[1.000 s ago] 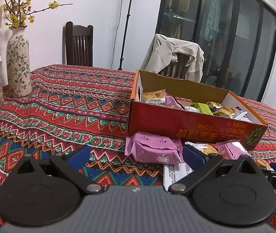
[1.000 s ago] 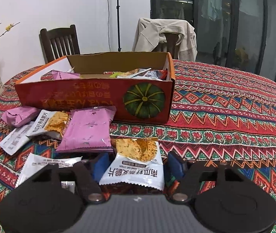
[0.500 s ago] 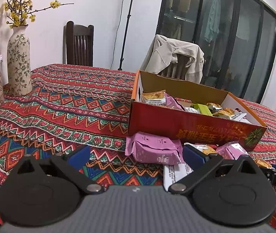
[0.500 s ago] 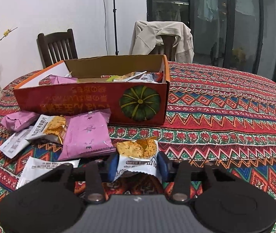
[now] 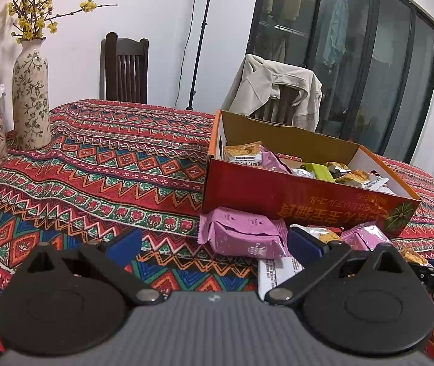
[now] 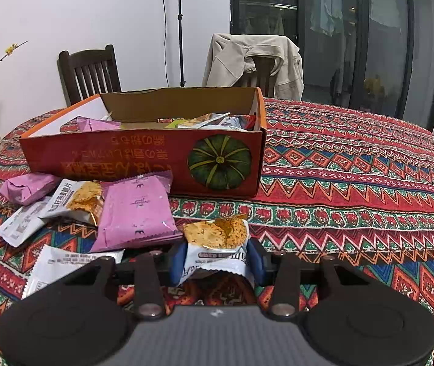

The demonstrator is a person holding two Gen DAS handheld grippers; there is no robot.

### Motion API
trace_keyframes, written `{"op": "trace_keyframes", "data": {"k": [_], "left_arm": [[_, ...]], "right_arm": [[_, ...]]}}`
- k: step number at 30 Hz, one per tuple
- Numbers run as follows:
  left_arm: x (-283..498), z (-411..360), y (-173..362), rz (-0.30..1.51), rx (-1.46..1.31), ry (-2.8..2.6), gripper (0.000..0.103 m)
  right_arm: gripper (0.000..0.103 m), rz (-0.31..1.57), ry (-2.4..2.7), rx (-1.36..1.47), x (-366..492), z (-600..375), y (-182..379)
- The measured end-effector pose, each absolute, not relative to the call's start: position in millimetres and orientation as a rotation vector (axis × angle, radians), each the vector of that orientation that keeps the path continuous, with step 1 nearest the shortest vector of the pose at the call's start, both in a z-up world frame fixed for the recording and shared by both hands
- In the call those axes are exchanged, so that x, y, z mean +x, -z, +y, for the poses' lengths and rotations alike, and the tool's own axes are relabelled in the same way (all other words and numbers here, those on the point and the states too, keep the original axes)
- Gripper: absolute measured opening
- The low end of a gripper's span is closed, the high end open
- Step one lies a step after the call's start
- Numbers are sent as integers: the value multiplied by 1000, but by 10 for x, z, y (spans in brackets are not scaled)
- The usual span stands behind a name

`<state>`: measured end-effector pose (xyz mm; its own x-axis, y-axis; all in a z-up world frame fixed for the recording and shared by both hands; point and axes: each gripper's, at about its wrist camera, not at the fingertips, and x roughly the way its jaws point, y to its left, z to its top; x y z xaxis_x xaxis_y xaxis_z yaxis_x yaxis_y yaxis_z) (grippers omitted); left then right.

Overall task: Organize snacks
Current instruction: 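Position the open left tool over a white packet while the right tool holds its crisp packet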

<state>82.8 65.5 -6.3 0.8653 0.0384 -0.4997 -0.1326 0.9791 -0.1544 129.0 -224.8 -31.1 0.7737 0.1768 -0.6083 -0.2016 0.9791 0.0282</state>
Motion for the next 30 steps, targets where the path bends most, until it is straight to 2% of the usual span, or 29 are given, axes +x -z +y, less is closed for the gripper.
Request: {"op": "trace_keyframes", "data": {"k": [16,30], "left_arm": [[827,654,62,519,-187,-91,103],[753,425,-35,527,-93,-96,103]], "right_arm": [[42,648,-202,-36,1284,-2251,309],[42,544,-209,29,1155,-2356,180]]}}
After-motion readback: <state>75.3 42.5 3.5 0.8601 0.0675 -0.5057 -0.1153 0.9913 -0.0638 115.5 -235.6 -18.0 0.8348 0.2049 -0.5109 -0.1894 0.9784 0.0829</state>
